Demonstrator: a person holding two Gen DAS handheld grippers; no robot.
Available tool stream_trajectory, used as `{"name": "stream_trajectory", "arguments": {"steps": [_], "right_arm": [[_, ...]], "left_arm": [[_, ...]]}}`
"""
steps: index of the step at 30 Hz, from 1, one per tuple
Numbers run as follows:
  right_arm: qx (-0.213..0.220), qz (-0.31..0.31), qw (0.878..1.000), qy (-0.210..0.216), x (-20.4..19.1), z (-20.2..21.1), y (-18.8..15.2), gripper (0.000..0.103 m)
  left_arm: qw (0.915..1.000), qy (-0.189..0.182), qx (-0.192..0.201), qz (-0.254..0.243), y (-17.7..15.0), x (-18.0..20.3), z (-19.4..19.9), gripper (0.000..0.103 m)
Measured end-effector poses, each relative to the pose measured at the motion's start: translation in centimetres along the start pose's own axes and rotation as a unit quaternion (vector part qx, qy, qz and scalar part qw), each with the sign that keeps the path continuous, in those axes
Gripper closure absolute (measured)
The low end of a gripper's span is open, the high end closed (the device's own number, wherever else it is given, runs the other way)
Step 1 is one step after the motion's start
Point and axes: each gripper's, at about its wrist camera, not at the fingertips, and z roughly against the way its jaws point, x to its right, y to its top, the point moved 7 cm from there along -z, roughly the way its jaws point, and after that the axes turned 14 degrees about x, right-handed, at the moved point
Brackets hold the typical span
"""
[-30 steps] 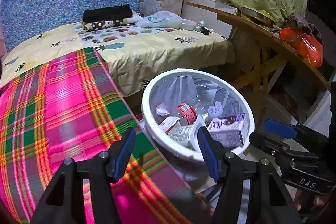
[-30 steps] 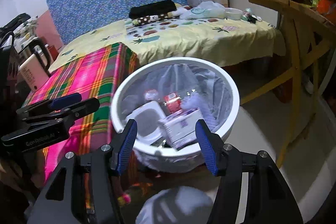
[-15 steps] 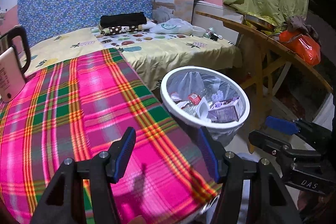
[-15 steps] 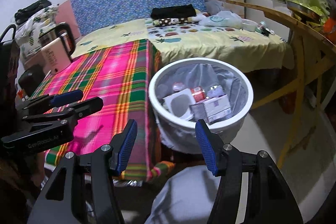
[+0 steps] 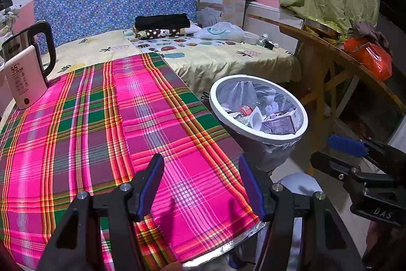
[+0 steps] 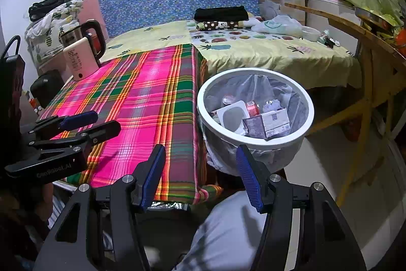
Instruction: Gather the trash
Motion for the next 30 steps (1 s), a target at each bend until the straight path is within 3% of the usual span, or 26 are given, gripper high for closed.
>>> {"name": "stream_trajectory", "arguments": {"steps": [30], "right_arm": [[0.003, 0.001, 1.000, 0.002, -0.53, 0.17, -0.12, 0.044]], "left_arm": [[1.0000, 0.008, 0.000, -0.004, -0.38, -0.58, 0.63, 0.040]]}}
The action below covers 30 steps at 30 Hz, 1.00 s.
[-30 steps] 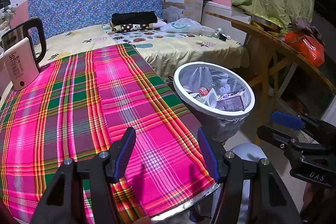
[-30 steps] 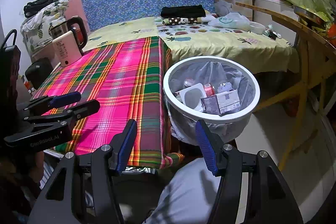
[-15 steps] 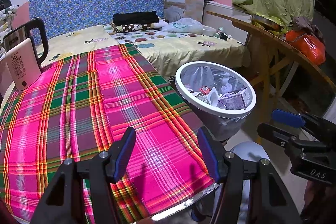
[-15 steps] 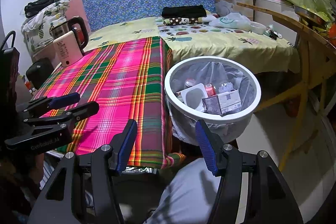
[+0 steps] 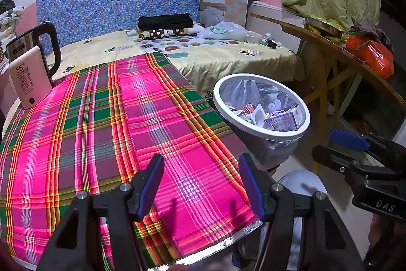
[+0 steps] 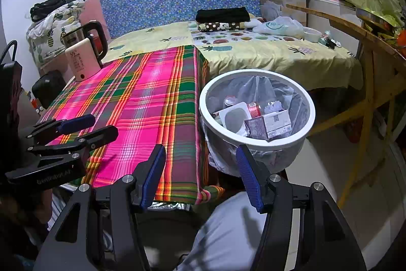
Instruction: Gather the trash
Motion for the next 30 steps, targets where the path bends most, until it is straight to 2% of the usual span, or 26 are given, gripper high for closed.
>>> {"name": "stream_trajectory", "arguments": {"steps": [30], "right_arm": [[0.000, -0.002, 1.000, 0.001, 0.08, -0.01, 0.02, 0.044]], "left_arm": [[0.9998, 0.018, -0.004, 0.002, -0.56, -0.41, 0.69, 0.040]]}}
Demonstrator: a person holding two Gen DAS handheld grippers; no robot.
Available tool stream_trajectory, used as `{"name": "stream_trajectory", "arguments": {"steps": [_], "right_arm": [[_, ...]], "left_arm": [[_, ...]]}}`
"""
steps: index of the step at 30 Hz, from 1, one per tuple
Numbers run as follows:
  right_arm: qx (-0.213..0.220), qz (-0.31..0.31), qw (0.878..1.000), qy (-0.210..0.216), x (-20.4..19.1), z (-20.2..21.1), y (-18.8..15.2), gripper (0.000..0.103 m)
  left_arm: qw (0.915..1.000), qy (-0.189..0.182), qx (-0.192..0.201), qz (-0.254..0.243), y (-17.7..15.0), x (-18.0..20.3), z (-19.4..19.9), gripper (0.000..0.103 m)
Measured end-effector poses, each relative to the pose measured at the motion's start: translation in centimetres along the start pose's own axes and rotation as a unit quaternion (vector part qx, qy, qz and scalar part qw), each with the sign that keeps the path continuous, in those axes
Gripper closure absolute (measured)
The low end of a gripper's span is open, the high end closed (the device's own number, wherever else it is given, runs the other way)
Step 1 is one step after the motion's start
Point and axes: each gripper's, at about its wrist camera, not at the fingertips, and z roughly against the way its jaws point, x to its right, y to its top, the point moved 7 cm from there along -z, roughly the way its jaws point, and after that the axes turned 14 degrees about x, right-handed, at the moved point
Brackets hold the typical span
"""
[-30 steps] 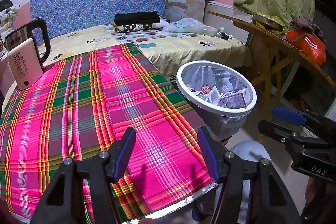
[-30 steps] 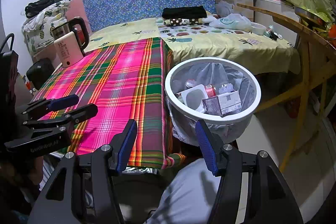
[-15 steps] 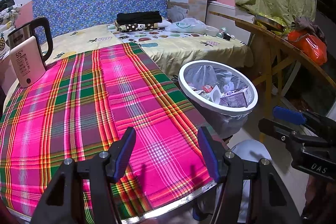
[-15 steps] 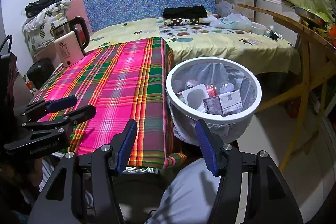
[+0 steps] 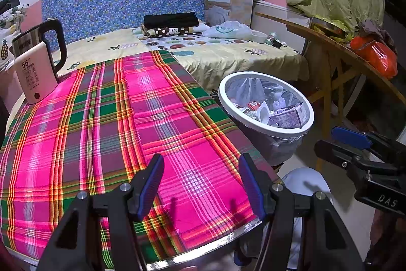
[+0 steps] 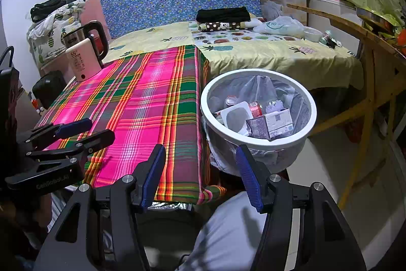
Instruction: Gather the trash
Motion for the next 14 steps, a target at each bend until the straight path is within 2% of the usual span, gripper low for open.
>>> {"name": "stream_trajectory", "arguments": {"steps": [14], "right_arm": [[0.001, -0.001, 1.000, 0.000, -0.11, 0.01, 0.04, 0.044]], "left_arm": [[1.0000, 0.001, -0.003, 0.002, -0.22, 0.32, 0.00, 0.040]]}}
